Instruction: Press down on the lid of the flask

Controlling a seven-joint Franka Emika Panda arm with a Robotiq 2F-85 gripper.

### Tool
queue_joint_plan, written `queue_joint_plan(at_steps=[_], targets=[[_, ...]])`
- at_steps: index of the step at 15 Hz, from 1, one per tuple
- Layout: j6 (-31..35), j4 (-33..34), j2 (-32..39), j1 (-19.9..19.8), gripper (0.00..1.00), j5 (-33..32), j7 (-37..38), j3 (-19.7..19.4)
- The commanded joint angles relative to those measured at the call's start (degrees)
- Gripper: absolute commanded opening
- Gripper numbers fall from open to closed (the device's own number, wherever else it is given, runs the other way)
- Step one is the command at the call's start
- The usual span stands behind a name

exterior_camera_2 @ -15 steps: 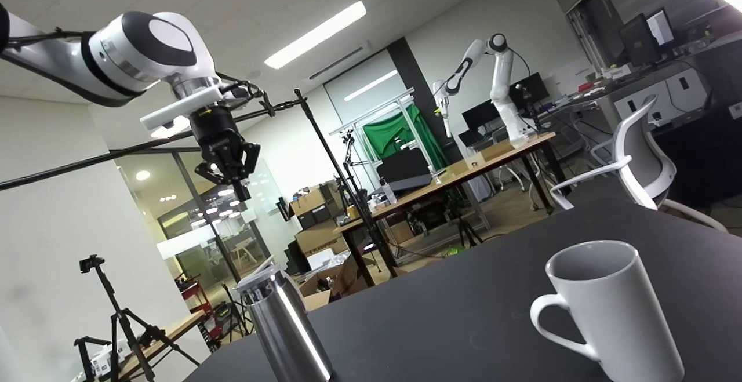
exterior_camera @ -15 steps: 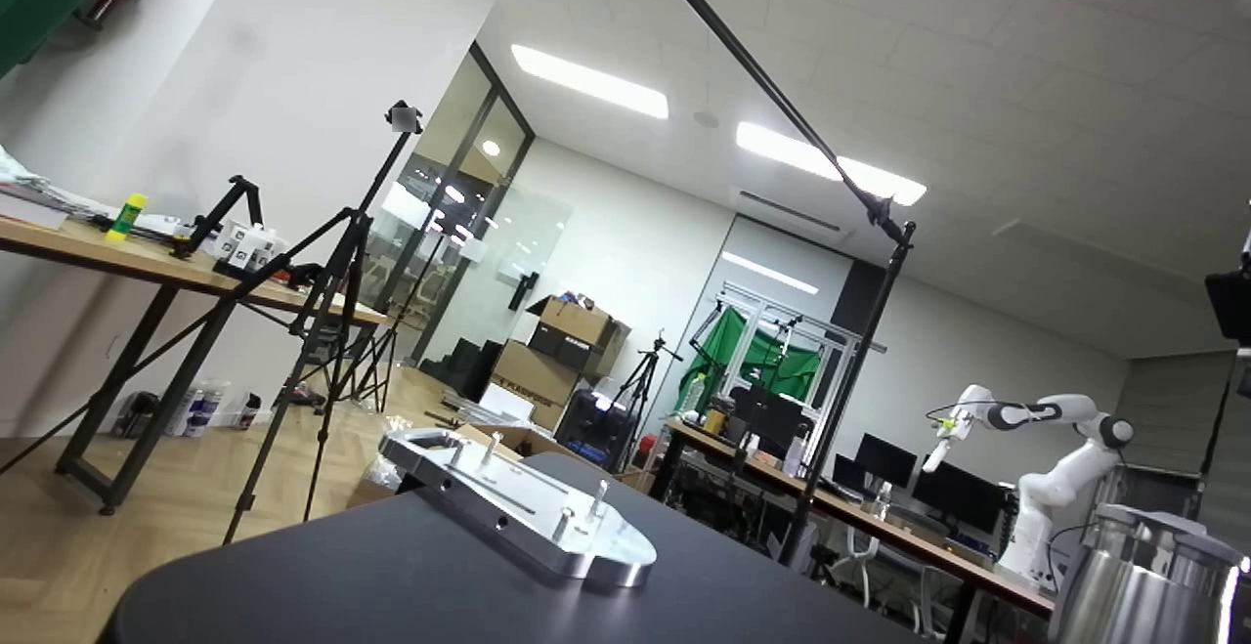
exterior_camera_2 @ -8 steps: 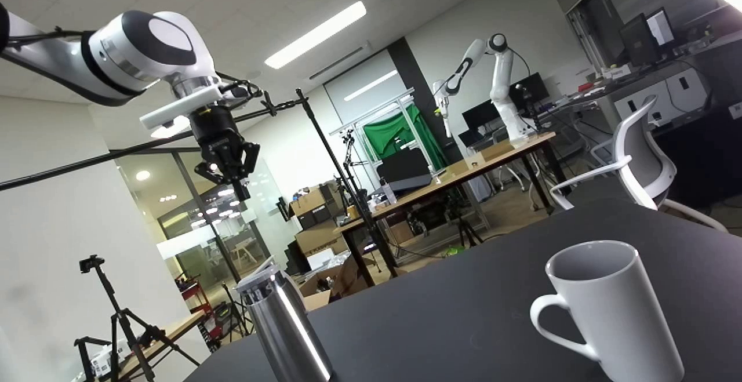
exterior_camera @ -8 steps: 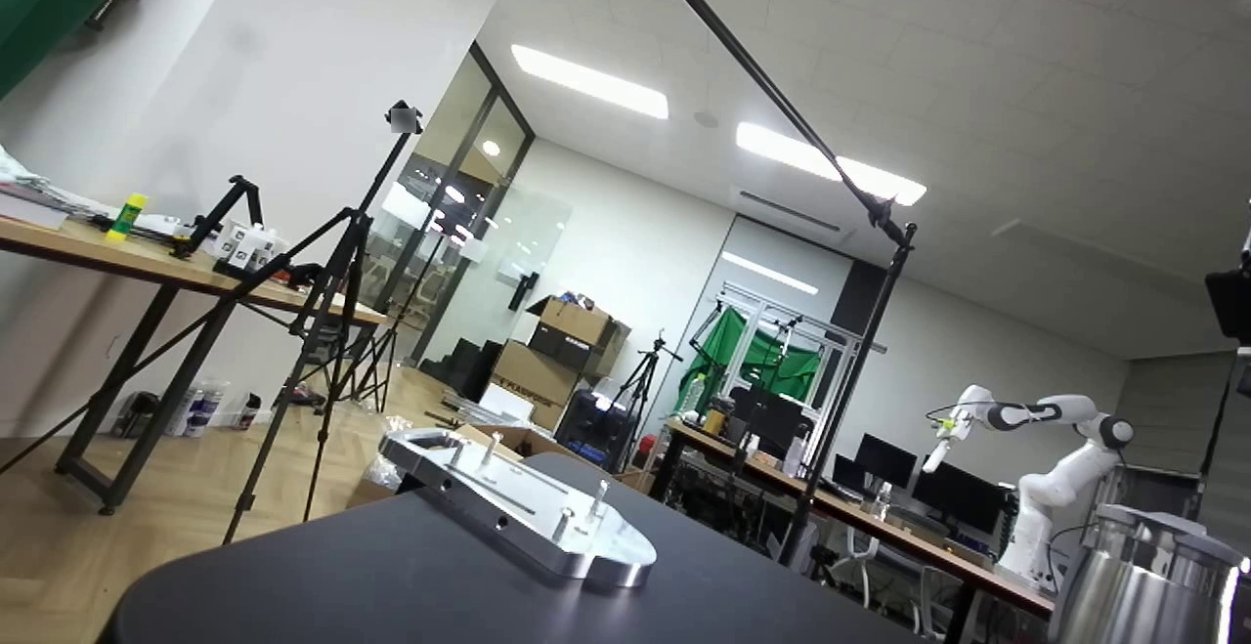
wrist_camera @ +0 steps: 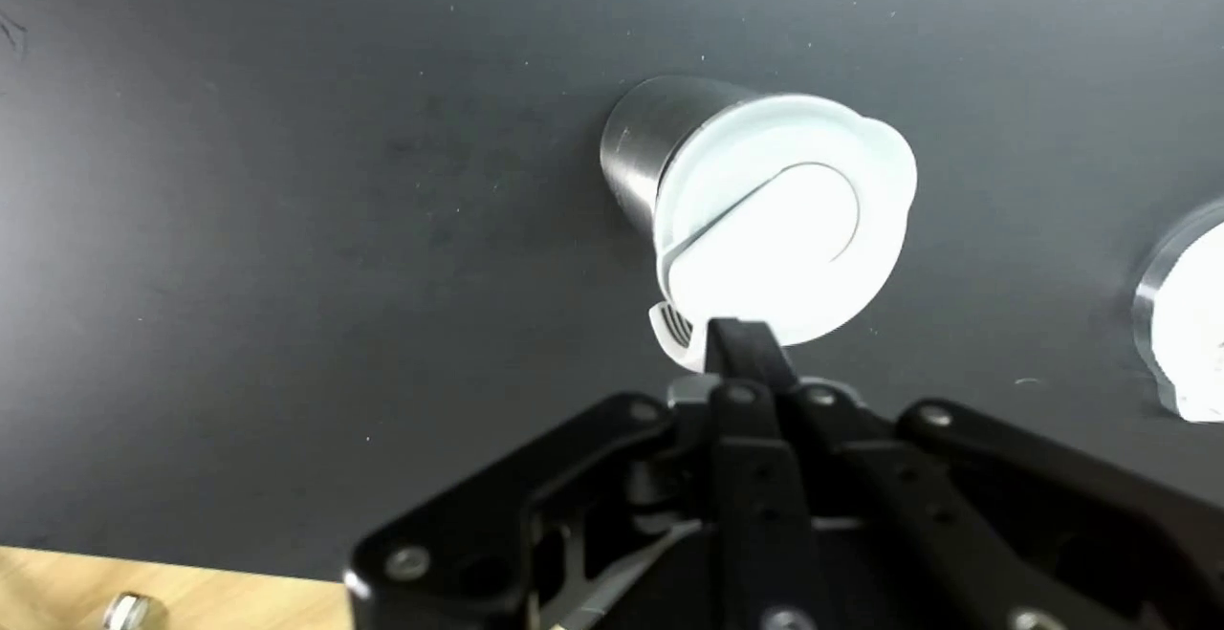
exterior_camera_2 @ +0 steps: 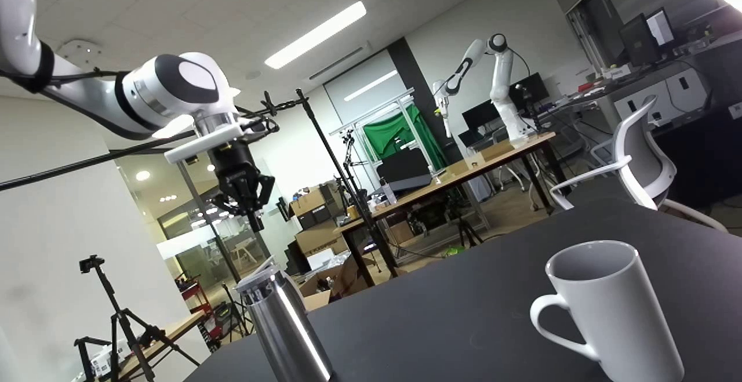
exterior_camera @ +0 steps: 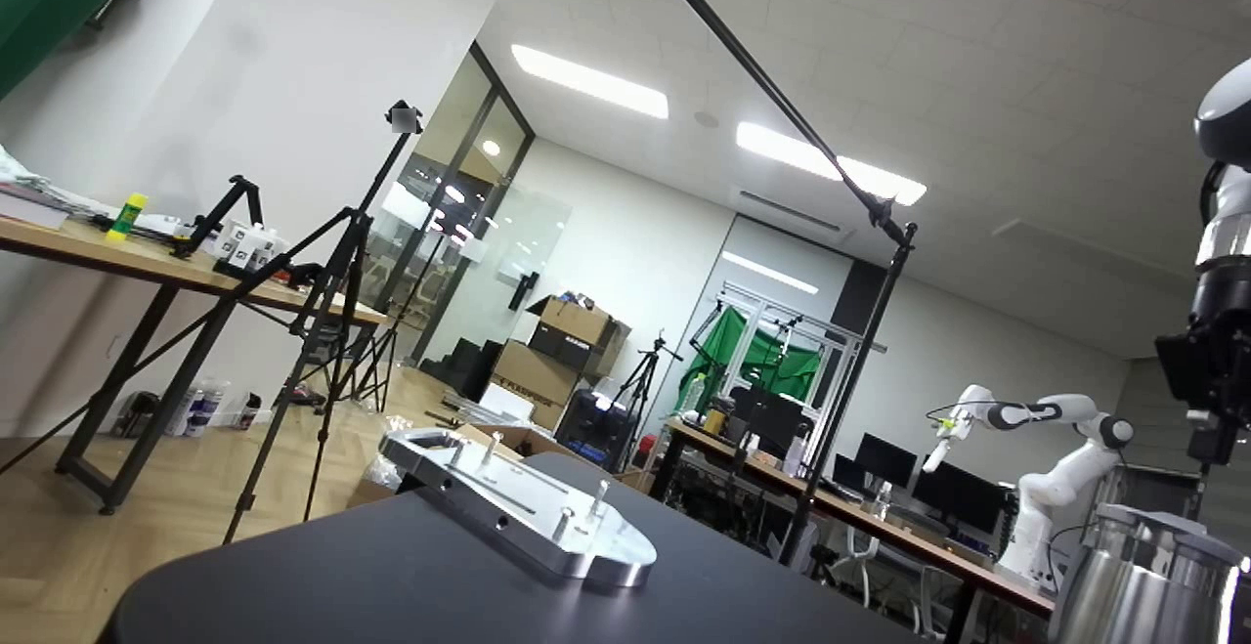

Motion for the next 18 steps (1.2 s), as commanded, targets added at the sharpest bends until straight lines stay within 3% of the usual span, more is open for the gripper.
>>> queue_joint_plan(at_steps=[1, 18], targets=[[0.34, 1.71, 3.21, 0.3, 0.0, -0.68, 1.36, 0.65], [-0.67, 1.9, 5.53, 0.33, 0.0, -2.47, 1.34, 0.99]])
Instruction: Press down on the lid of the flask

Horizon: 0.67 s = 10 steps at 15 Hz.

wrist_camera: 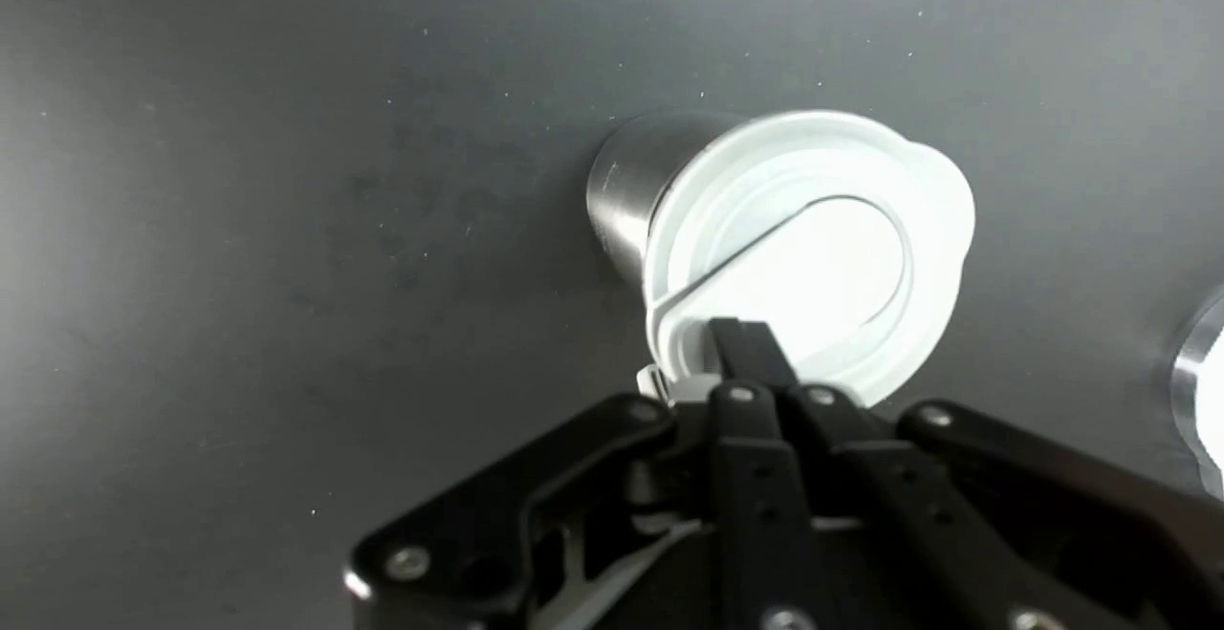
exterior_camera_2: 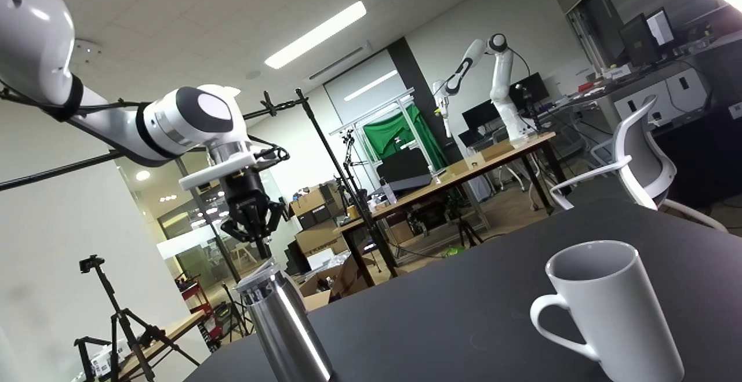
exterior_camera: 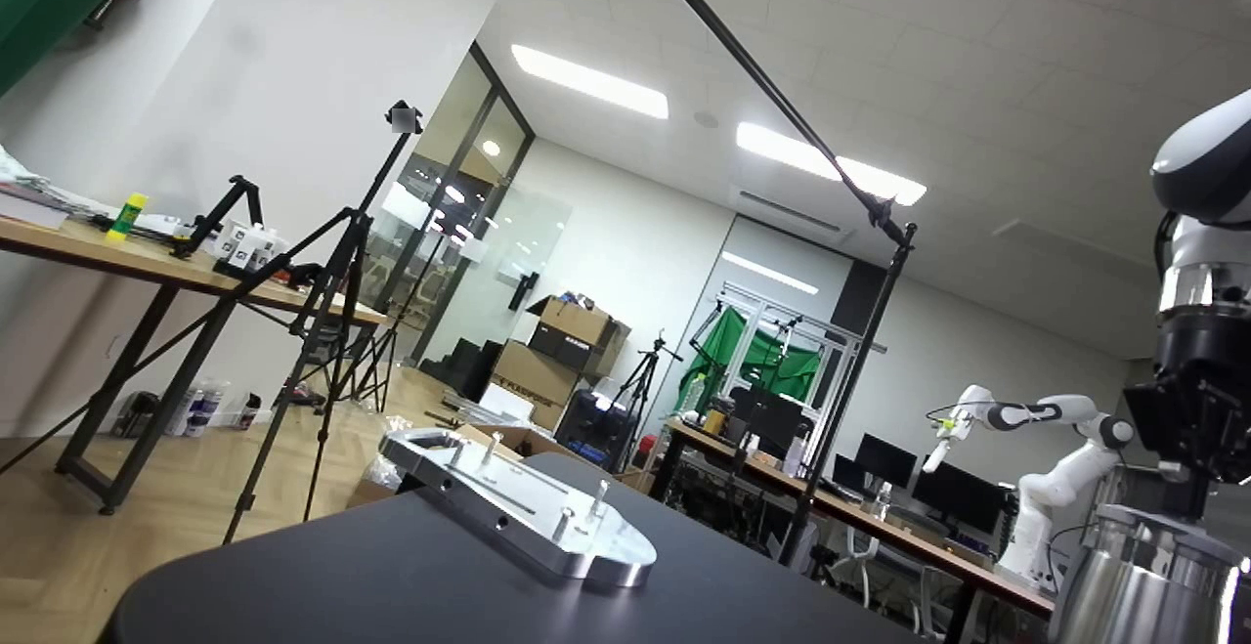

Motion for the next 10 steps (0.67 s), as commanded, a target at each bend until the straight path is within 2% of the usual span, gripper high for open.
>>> queue_joint_plan(at_steps=[1, 10], targets=[[-1.38, 1.34, 0.08, -0.06, 0.0, -1.32, 1.36, -0.11], [-0.88, 0.8, 1.18, -0.35, 0.0, -2.39, 1.59, -0.51]])
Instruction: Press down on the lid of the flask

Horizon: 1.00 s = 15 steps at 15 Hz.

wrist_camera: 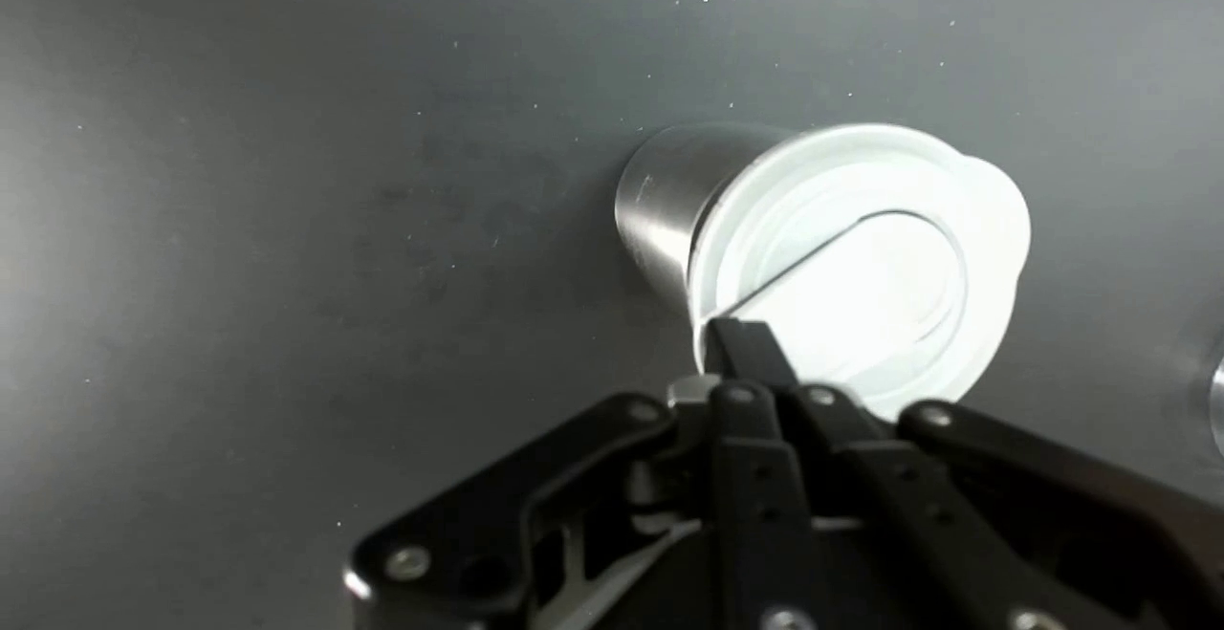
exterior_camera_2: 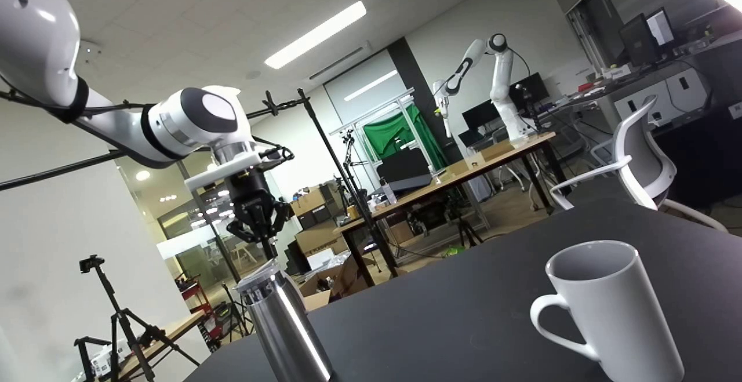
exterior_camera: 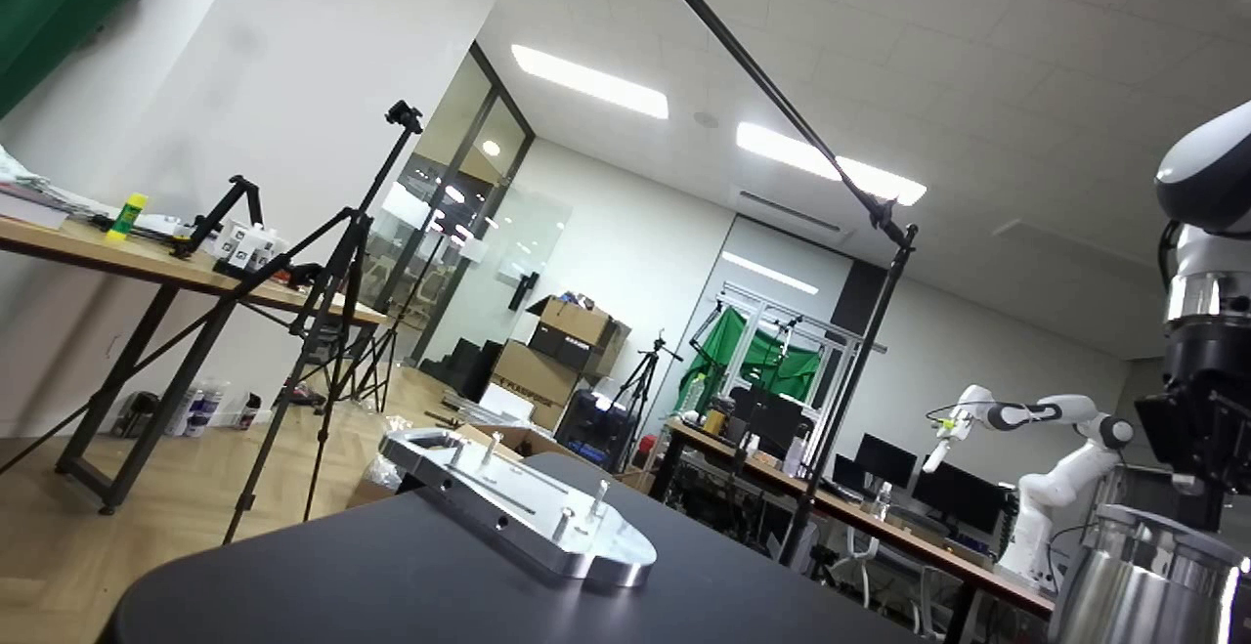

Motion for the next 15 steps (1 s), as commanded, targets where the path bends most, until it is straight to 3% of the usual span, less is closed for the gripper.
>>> queue_joint_plan(at_steps=[1, 15], targets=[[-0.72, 0.67, 0.78, 0.0, 0.0, -1.27, 1.62, -0.14], [-3.97, 2.43, -1.27, -0.08, 0.0, -0.32, 1.14, 0.31]])
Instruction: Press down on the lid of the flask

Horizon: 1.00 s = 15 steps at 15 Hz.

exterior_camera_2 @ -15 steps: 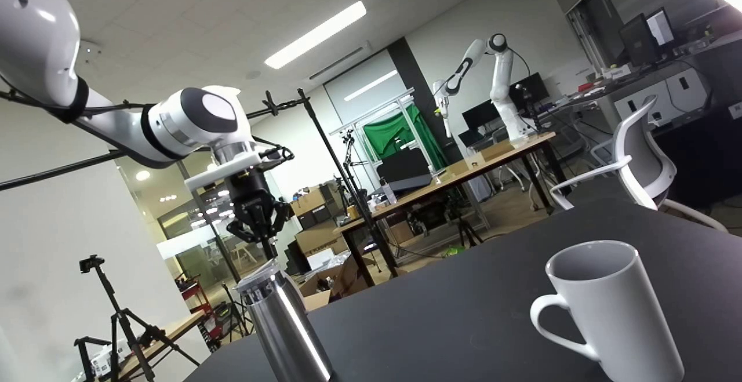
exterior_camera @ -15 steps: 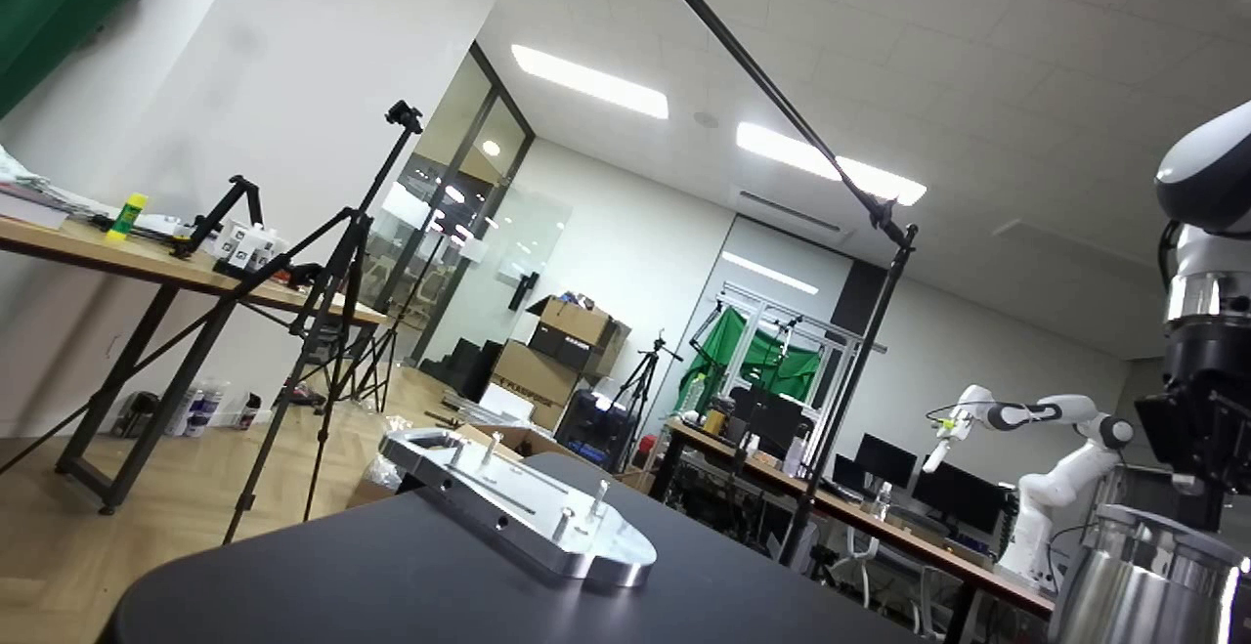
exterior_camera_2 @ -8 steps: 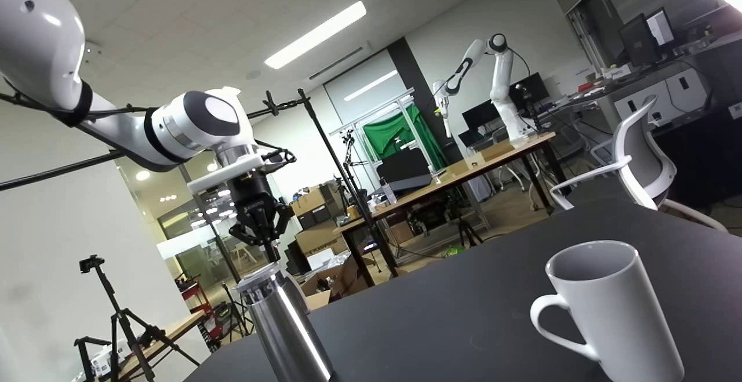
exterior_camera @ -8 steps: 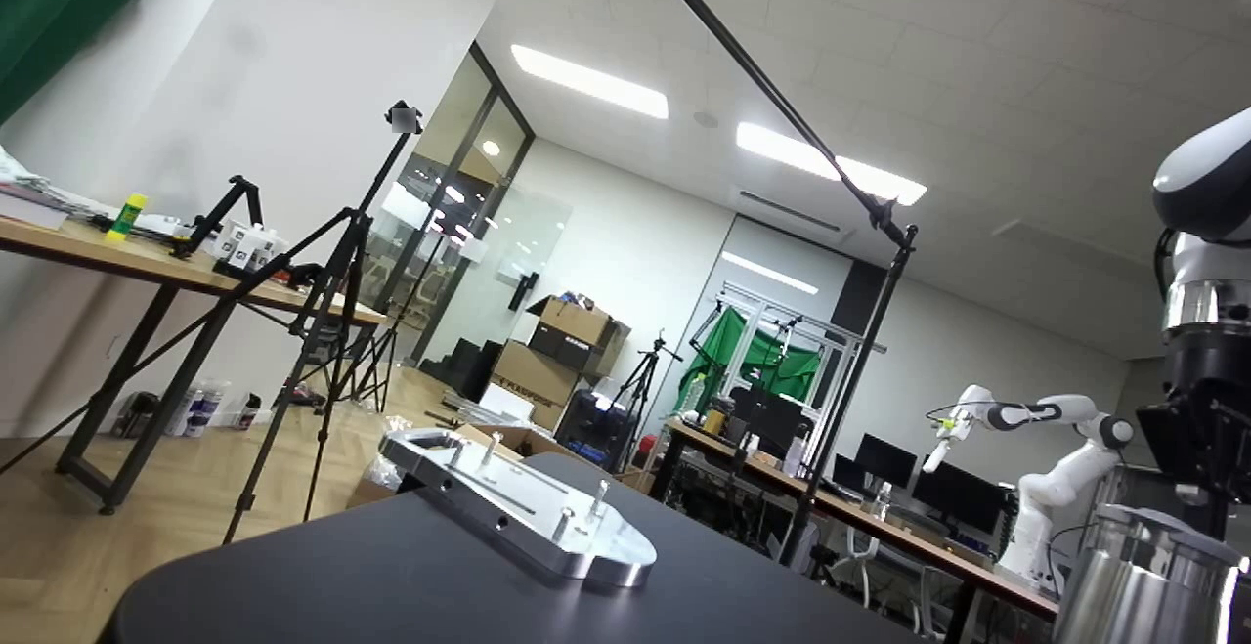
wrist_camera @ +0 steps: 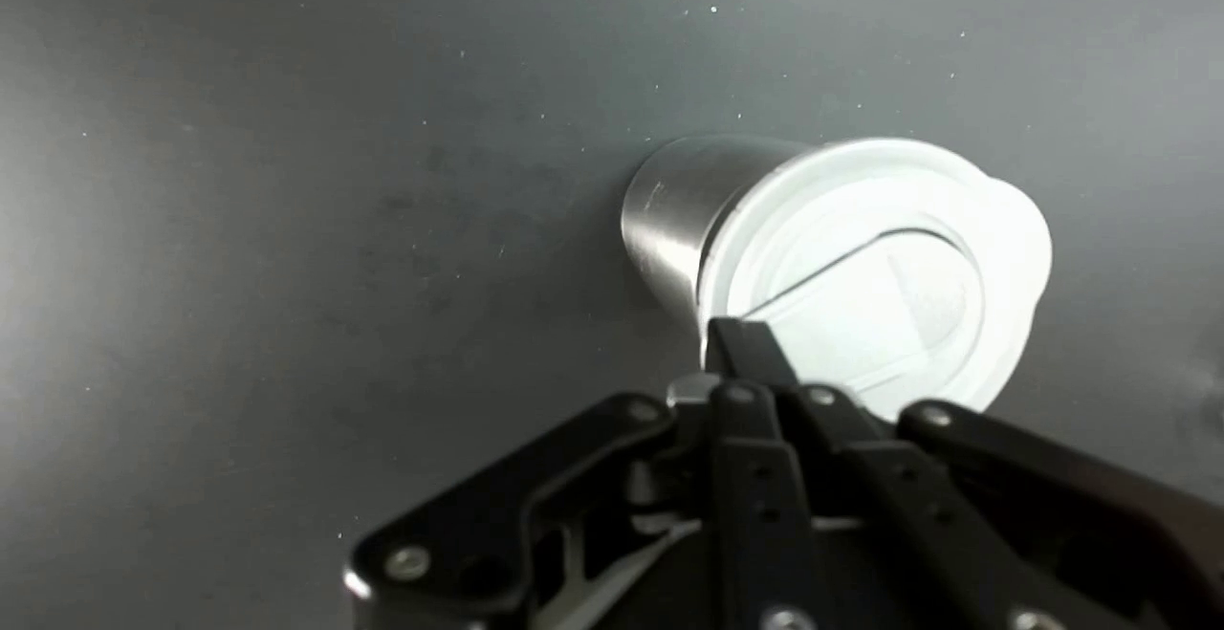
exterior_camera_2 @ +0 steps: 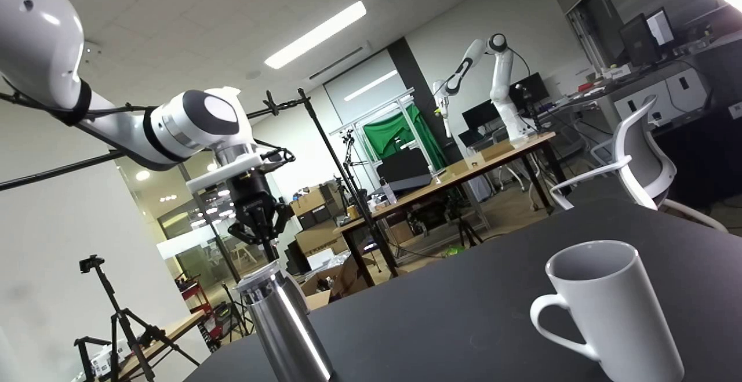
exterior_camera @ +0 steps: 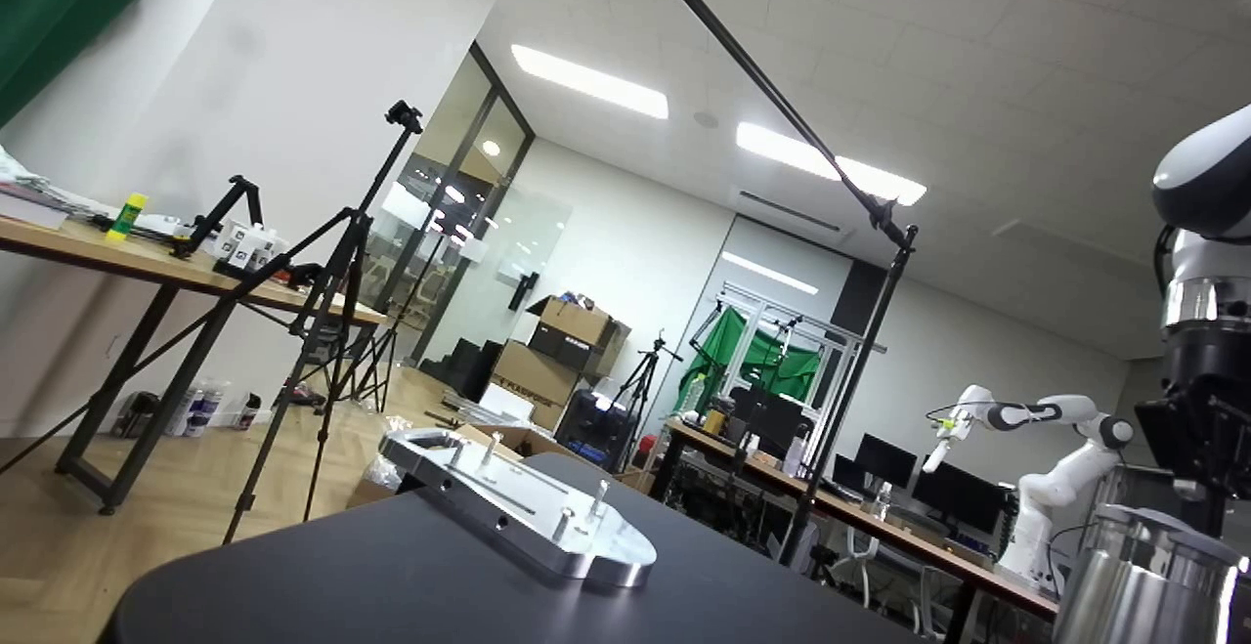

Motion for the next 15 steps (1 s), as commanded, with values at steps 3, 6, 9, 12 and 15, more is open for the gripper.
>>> queue_joint_plan(at_steps=[3, 6, 9, 12, 15], targets=[[-6.44, 3.26, -4.51, -0.15, 0.0, 0.4, 0.8, 0.32], [-10.7, 4.62, -6.03, -0.13, 0.26, 0.39, 0.63, 0.26], [-13.71, 5.37, -6.51, -0.27, 0.39, 0.36, 1.0, 0.01], [-15.65, 6.1, -6.4, -0.44, 0.6, 0.39, 1.2, -0.18], [-16.81, 6.53, -6.33, -0.56, 0.8, 0.4, 1.22, -0.38]])
